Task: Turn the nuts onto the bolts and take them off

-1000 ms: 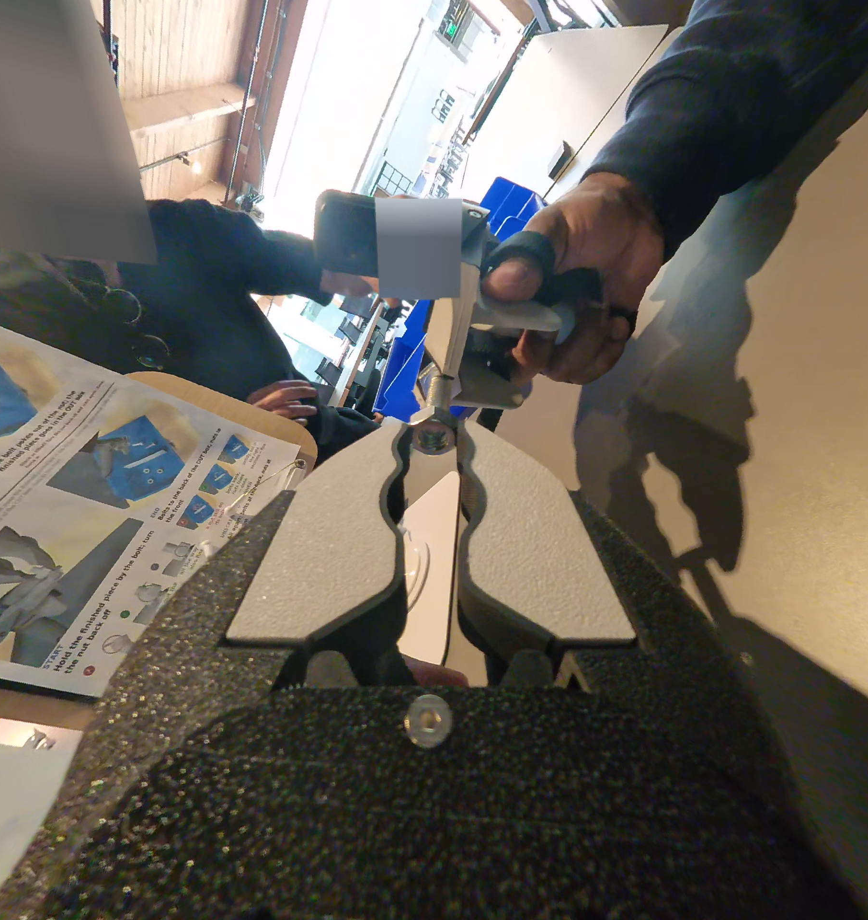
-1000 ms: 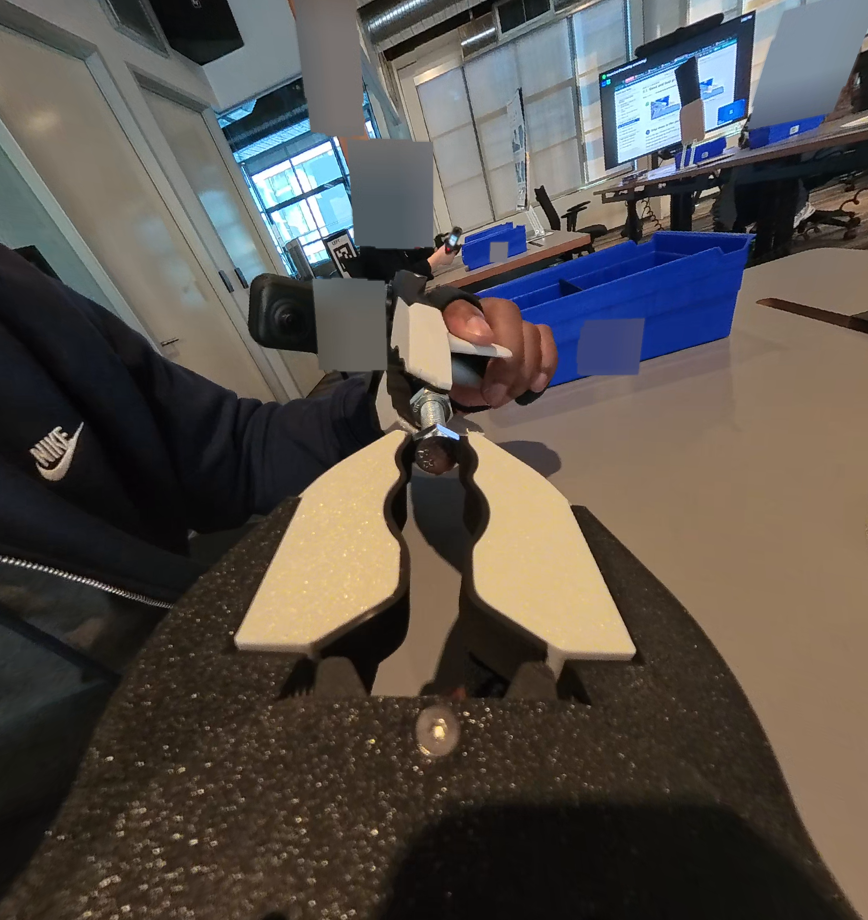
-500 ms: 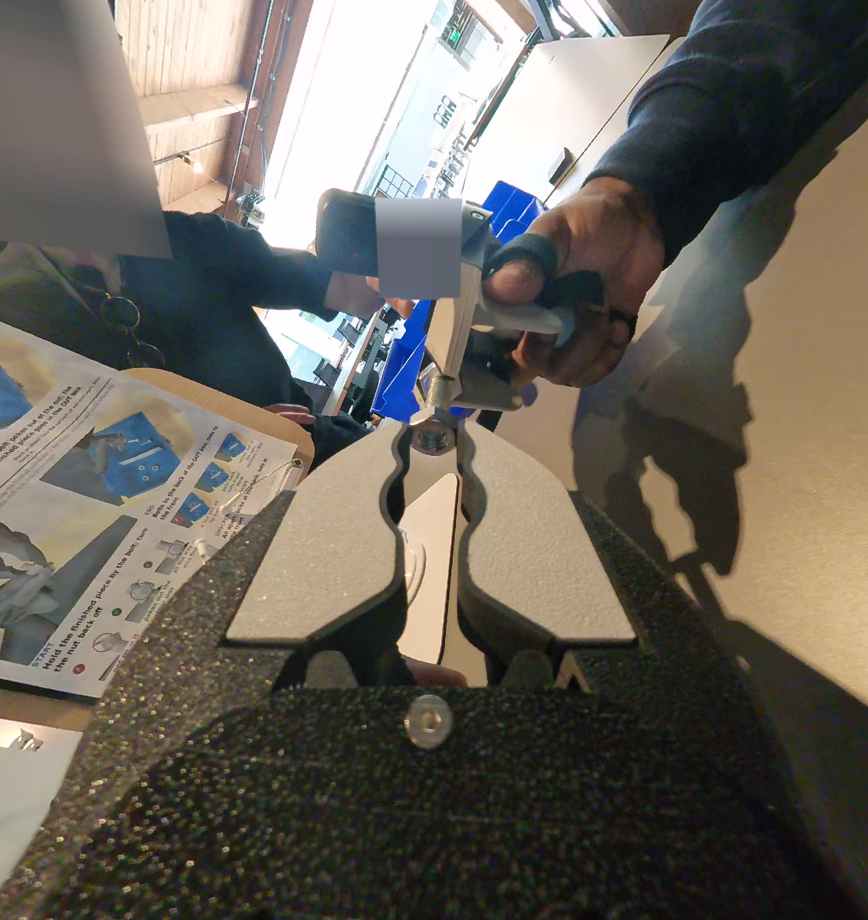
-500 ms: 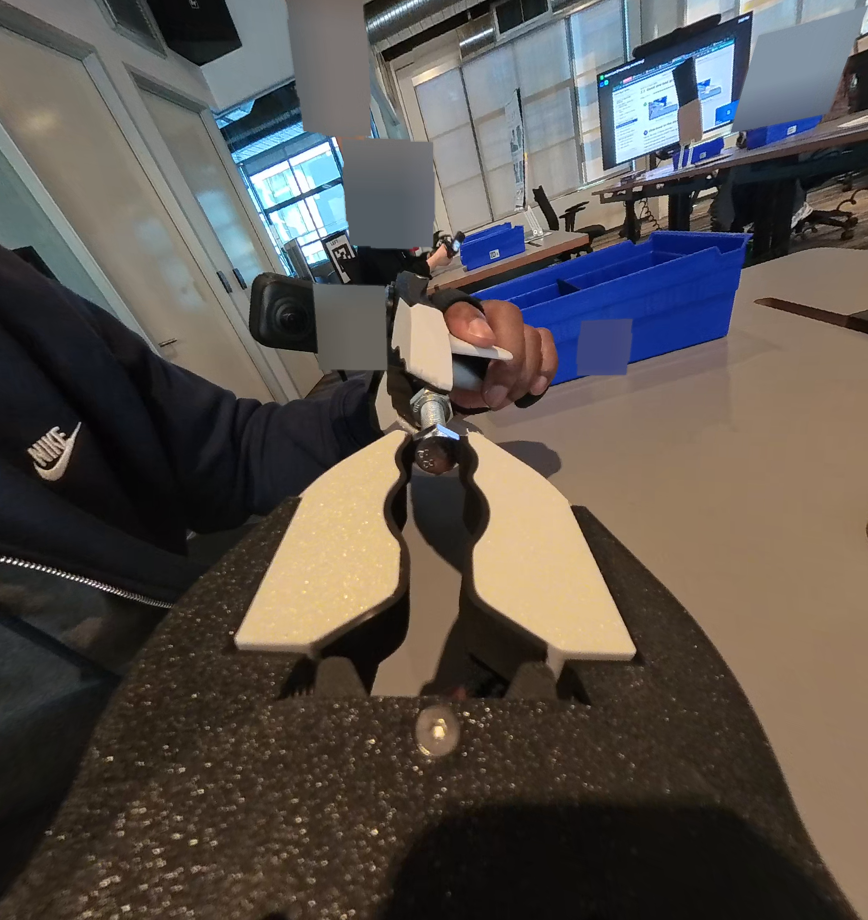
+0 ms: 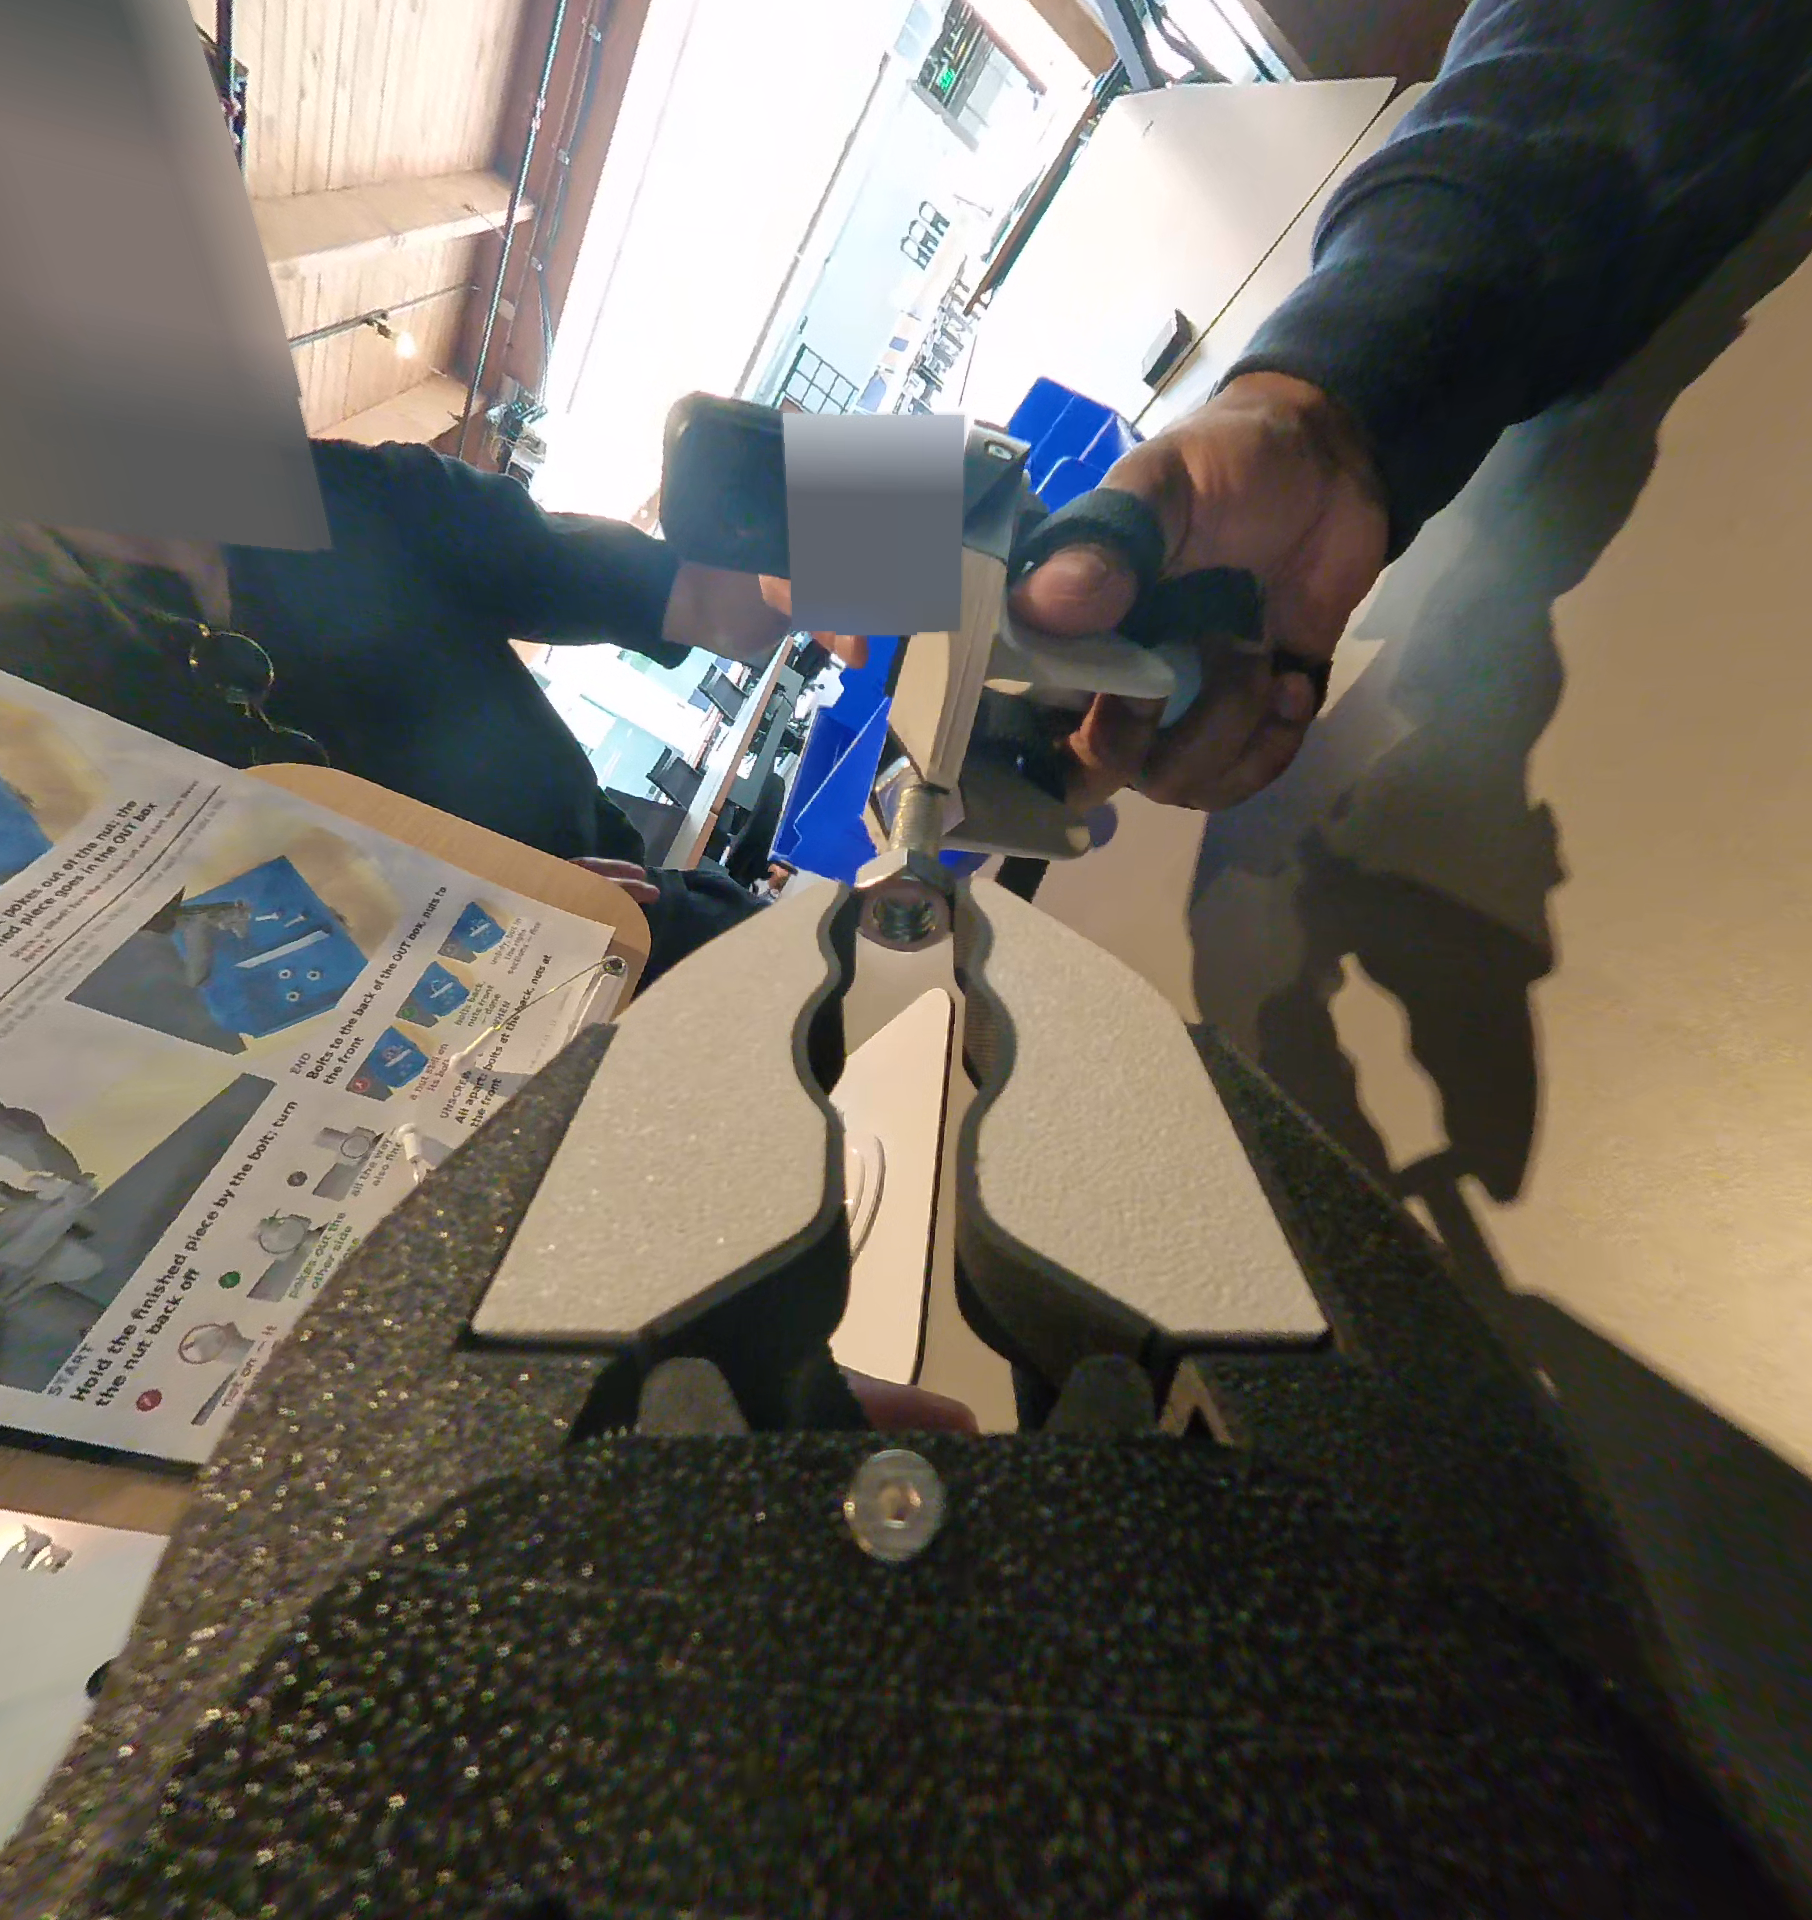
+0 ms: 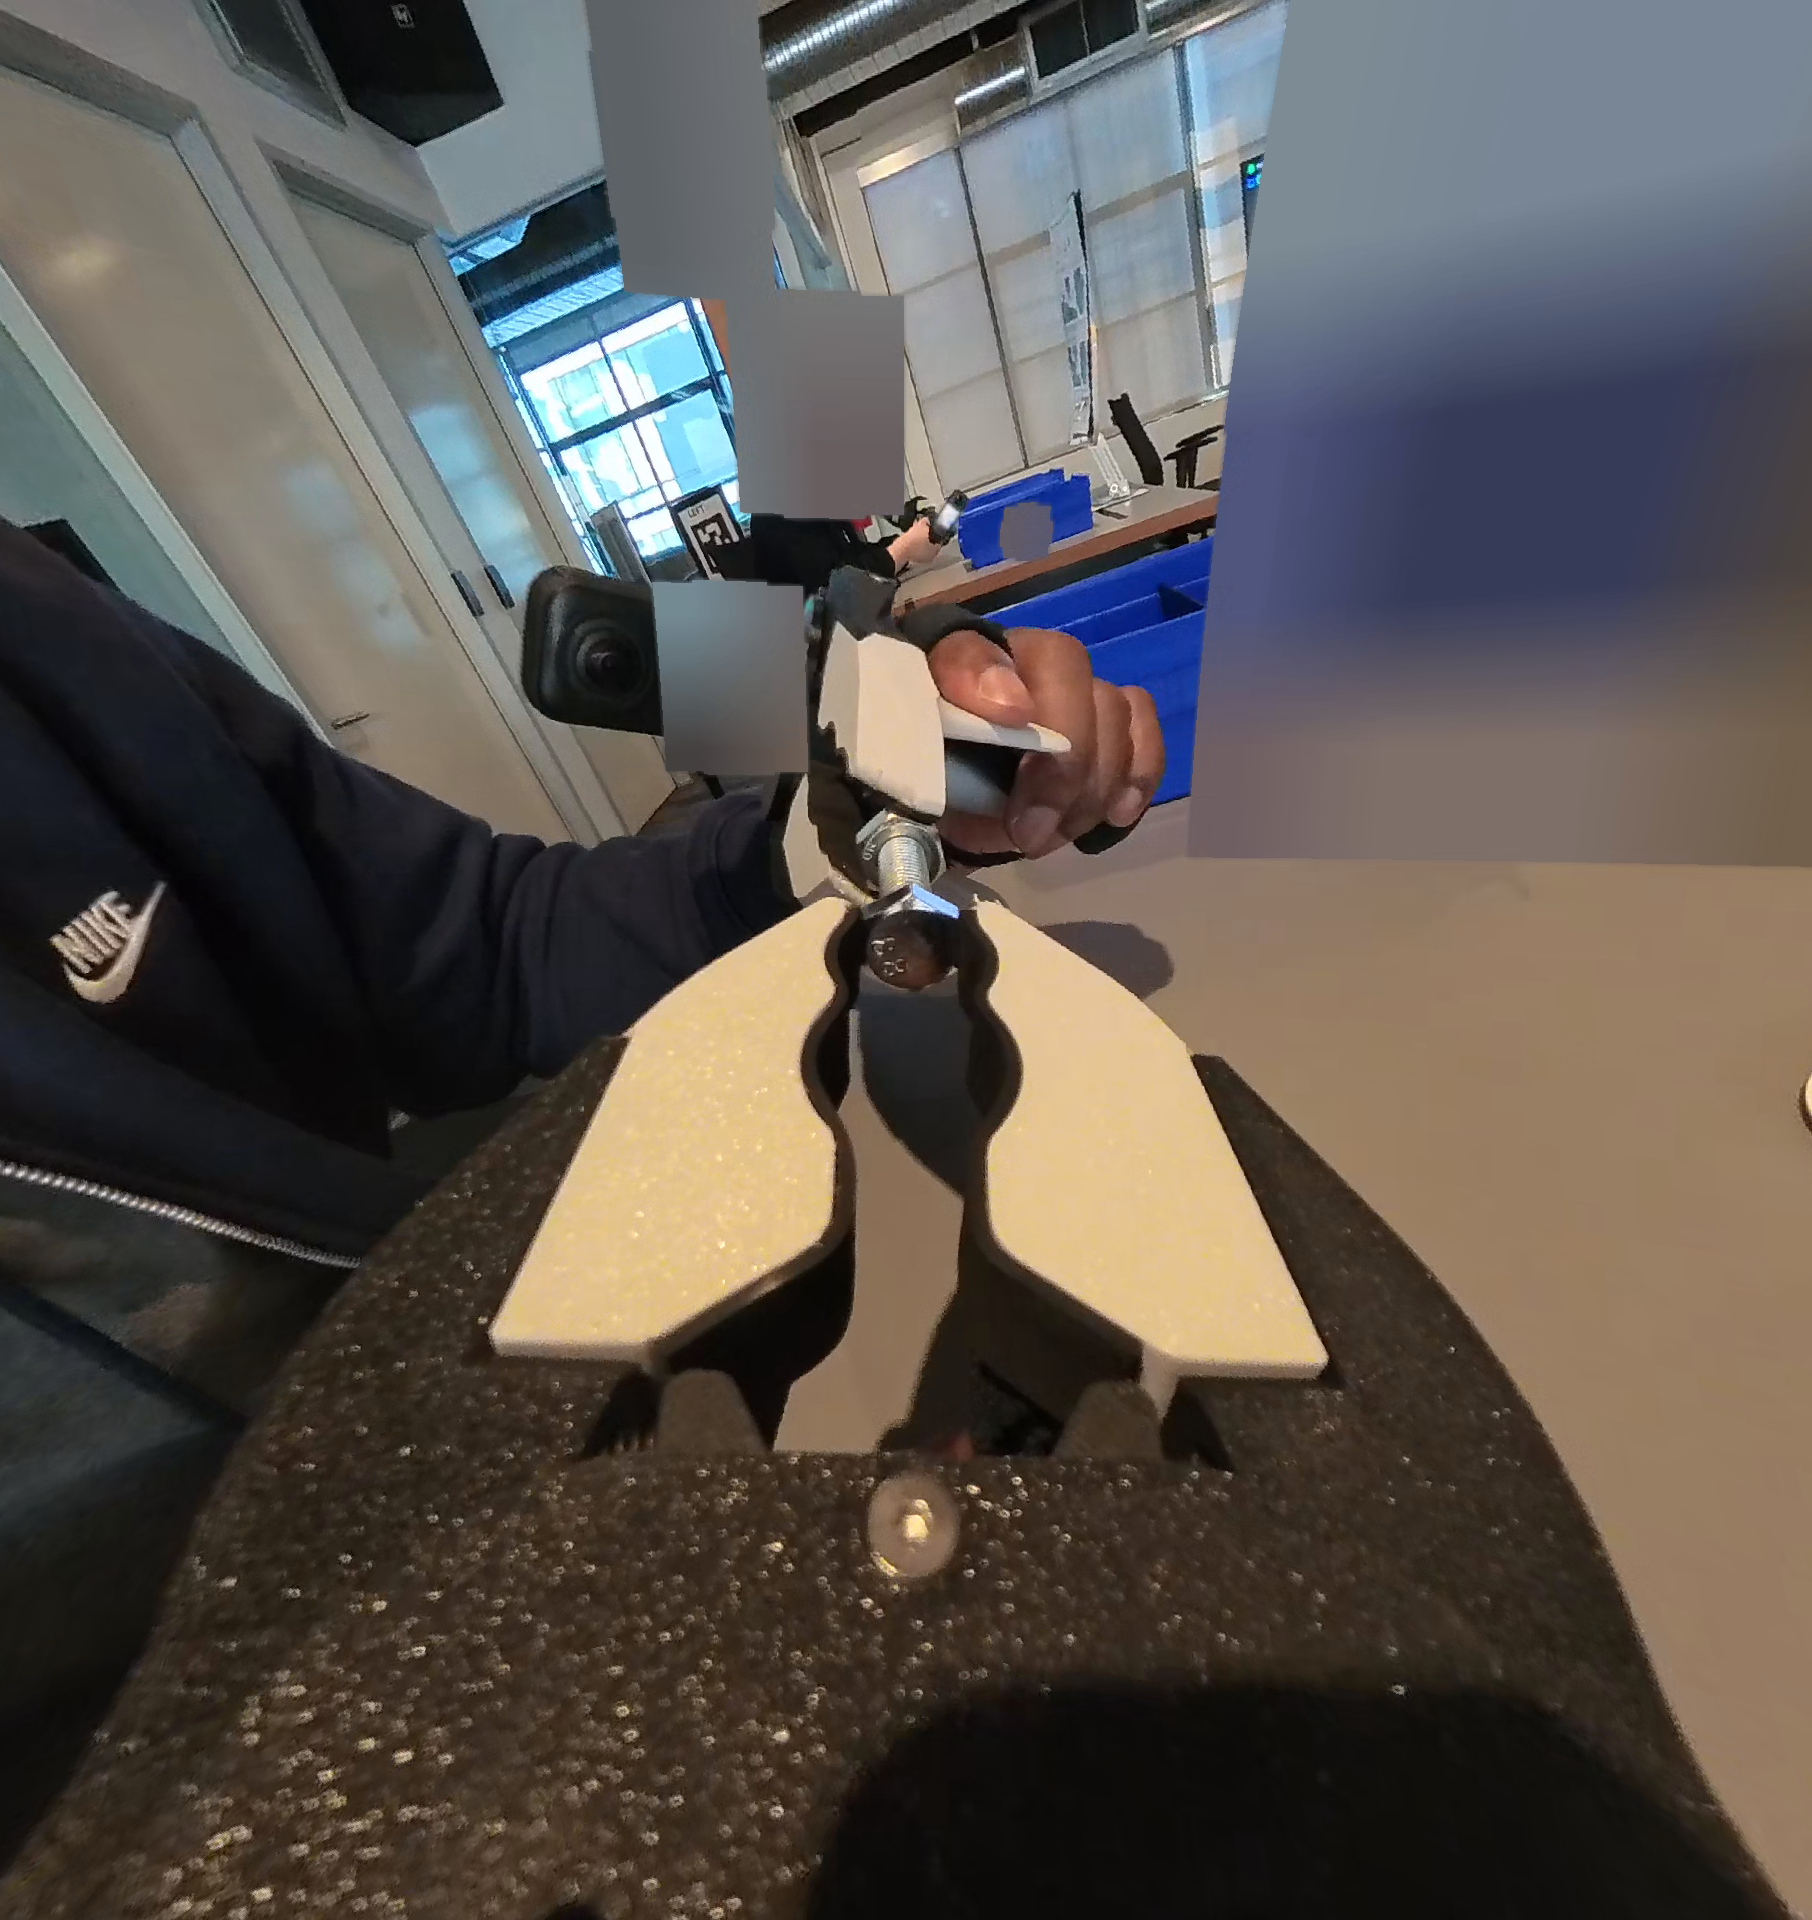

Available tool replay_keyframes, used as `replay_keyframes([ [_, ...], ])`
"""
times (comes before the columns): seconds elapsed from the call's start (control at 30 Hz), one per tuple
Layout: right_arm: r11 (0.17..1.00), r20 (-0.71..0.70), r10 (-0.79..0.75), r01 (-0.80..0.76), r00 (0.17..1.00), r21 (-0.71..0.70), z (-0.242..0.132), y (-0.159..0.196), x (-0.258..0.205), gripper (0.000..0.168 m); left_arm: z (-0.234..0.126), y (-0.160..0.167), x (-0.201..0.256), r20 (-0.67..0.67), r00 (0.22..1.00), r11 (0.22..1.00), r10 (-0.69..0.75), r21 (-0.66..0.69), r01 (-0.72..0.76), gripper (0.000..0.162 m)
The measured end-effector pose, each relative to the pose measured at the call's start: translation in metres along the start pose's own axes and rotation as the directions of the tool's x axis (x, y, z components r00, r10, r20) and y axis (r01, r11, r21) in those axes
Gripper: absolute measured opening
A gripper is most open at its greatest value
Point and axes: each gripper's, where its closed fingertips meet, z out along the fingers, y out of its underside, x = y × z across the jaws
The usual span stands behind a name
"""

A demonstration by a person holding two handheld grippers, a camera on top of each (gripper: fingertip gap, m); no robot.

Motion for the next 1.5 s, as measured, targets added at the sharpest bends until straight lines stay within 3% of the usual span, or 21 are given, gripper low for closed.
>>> replay_keyframes([
  [0.83, 0.999, 0.03, 0.034, -0.035, 0.999, 0.042, -0.013, -0.006, 0.002, 0.017, 0.014, -0.002, -0.004, -0.062, 0.987, 0.989, -0.149, 0.009, 0.15, 0.017],
  [1.13, 0.993, 0.057, 0.033, -0.039, 0.998, 0.109, -0.031, -0.015, 0.007, 0.017, 0.033, -0.004, -0.01, -0.144, 0.94, 0.949, -0.309, -0.114, 0.295, 0.017],
  [1.23, 0.993, 0.042, 0.041, -0.045, 0.998, 0.11, -0.032, -0.014, 0.011, 0.017, 0.036, 0.001, -0.011, -0.115, 0.973, 0.974, -0.201, -0.132, 0.186, 0.018],
  [1.4, 0.989, 0.044, 0.091, -0.096, 0.995, 0.111, -0.033, -0.012, 0.016, 0.017, 0.04, 0.01, -0.013, -0.089, 0.978, 0.953, 0.189, -0.223, -0.205, 0.017],
  [1.5, 0.984, 0.06, 0.115, -0.122, 0.992, 0.129, -0.033, -0.013, 0.016, 0.016, 0.041, 0.008, -0.015, -0.068, 0.986, 0.965, 0.155, -0.205, -0.165, 0.018],
])
